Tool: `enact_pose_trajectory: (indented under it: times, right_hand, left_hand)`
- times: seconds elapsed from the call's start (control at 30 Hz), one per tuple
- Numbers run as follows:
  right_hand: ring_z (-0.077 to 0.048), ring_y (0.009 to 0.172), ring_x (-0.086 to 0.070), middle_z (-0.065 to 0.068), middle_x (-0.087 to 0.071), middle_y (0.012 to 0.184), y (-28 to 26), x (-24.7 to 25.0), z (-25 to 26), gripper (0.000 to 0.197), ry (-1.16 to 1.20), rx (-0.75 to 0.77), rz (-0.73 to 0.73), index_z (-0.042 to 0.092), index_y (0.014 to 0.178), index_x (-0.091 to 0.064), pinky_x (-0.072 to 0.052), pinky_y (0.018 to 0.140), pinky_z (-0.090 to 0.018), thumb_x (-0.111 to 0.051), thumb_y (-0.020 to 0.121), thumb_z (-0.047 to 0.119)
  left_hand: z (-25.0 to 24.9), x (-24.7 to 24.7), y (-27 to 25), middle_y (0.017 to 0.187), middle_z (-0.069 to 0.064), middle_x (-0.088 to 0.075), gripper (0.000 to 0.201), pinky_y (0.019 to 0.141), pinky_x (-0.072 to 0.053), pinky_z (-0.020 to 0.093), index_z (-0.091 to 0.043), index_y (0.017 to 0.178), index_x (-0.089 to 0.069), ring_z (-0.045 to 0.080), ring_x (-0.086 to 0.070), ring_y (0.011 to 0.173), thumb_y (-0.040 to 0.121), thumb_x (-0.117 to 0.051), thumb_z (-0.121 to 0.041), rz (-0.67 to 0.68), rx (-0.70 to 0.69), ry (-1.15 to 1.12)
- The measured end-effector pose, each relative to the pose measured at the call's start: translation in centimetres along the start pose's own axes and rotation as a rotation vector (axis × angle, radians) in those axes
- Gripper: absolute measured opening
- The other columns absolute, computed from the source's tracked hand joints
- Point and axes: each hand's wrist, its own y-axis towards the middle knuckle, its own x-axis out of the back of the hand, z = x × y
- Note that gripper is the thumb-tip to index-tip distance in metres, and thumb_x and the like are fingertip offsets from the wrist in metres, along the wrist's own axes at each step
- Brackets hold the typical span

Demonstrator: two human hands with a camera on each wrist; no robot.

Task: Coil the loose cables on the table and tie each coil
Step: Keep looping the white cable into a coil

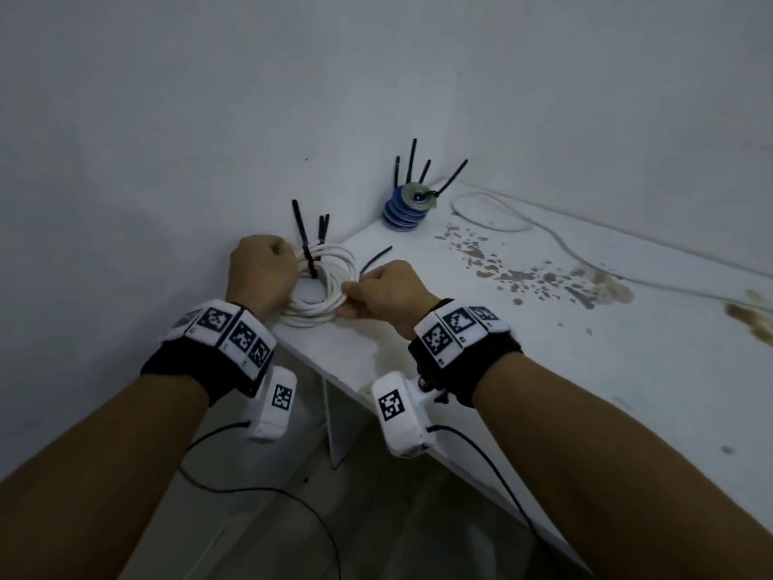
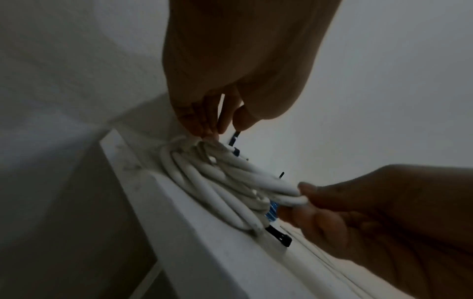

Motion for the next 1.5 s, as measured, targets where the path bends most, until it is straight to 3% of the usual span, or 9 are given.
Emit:
enact_pose_trajectory:
  times: [0.17,0.3,0.43,0.83,0.97,1.1,1.23,1.37,1.5]
  right_hand:
    - [-0.031,0.079,-0.073,-0.024,-0.073,0.087,1.9,-1.3,-0.8,0.016,-0.074,-0.071,-0.037,-0.006,0.083,-0.068,-0.061,0.08,-0.047,-0.073,0.085,0.009]
    - [-0.022,0.052,-0.068,-0.019,-0.068,0.065,1.4,-0.7,-0.2,0.037,-0.023,-0.124,0.024,-0.014,0.074,-0.062,-0.062,0.065,-0.037,-0.067,0.094,0.017]
    - [-0.027,0.064,-0.069,-0.022,-0.073,0.079,0.2,3.0,0.5,0.038,-0.118,-0.088,-0.057,-0.016,0.087,-0.064,-0.063,0.073,-0.04,-0.063,0.097,0.021]
    - [-0.029,0.064,-0.067,-0.017,-0.07,0.076,0.6,23.1,-2.2,0.034,-0.776,-0.123,-0.405,-0.004,0.08,-0.065,-0.061,0.069,-0.038,-0.065,0.093,0.028]
    - [-0.017,0.048,-0.039,-0.003,-0.04,0.056,3.6,26.8,-2.6,0.045,-0.952,-0.172,-0.48,0.011,0.059,-0.037,-0.032,0.046,-0.024,-0.064,0.093,0.022]
    - [-0.018,0.053,-0.043,-0.005,-0.049,0.066,7.4,29.6,-3.1,0.035,-1.039,-0.175,-0.459,0.011,0.065,-0.04,-0.033,0.049,-0.024,-0.061,0.093,0.017]
    - [-0.022,0.083,-0.061,-0.009,-0.065,0.117,10.8,32.0,-4.8,0.005,-1.165,-0.197,-0.373,0.018,0.087,-0.059,-0.053,0.071,-0.03,-0.063,0.09,0.02]
    - [-0.016,0.057,-0.044,-0.011,-0.056,0.077,10.4,32.3,-4.7,0.007,-1.074,-0.126,-0.395,0.005,0.089,-0.059,-0.038,0.047,-0.021,-0.055,0.093,0.01]
    - [-0.026,0.082,-0.058,-0.014,-0.064,0.107,7.4,31.7,-3.8,0.023,-1.024,0.038,-0.439,0.007,0.109,-0.066,-0.042,0.069,-0.026,-0.048,0.096,0.013]
  left_hand:
    - [0.4,0.5,0.3,0.125,0.01,-0.067,0.032,0.103,-0.042,0.027,-0.007,0.122,-0.067,0.025,-0.061,0.115,0.093,-0.061,-0.016,0.026,-0.043,0.05]
    - [-1.2,-0.3,0.1,0.12,0.009,-0.068,0.032,0.099,-0.048,0.047,-0.018,0.116,-0.07,0.031,-0.06,0.113,0.086,-0.066,-0.03,-0.042,-0.128,0.195]
    - [-4.5,-2.0,-1.0,0.116,0.011,-0.067,0.031,0.095,-0.047,0.052,-0.019,0.109,-0.071,0.034,-0.058,0.112,0.083,-0.07,-0.034,0.002,-0.288,0.2]
    - [-14.3,-14.8,-1.9,0.128,0.002,-0.062,0.039,0.096,-0.044,0.03,-0.017,0.117,-0.066,0.02,-0.058,0.117,0.087,-0.071,-0.04,0.499,-0.304,0.183]
    - [-16.6,-18.8,-1.0,0.114,-0.001,-0.063,0.043,0.077,-0.04,0.023,-0.015,0.123,-0.062,0.008,-0.06,0.082,0.088,-0.071,-0.038,0.604,-0.32,0.237]
    - [-17.8,-22.4,0.6,0.131,0.006,-0.059,0.047,0.094,-0.046,0.031,-0.014,0.125,-0.06,0.021,-0.058,0.116,0.087,-0.071,-0.038,0.63,-0.321,0.285]
    - [-17.8,-24.5,2.3,0.134,0.007,-0.056,0.052,0.092,-0.043,0.029,-0.013,0.131,-0.056,0.023,-0.055,0.12,0.088,-0.07,-0.039,0.674,-0.291,0.34]
    - [-17.4,-25.4,2.9,0.142,0.007,-0.05,0.057,0.099,-0.043,0.032,-0.013,0.137,-0.051,0.023,-0.051,0.126,0.089,-0.069,-0.039,0.689,-0.297,0.379]
    - [-17.5,-25.6,2.6,0.149,0.013,-0.037,0.069,0.107,-0.041,0.039,-0.012,0.144,-0.041,0.028,-0.046,0.131,0.086,-0.071,-0.036,0.612,-0.35,0.345]
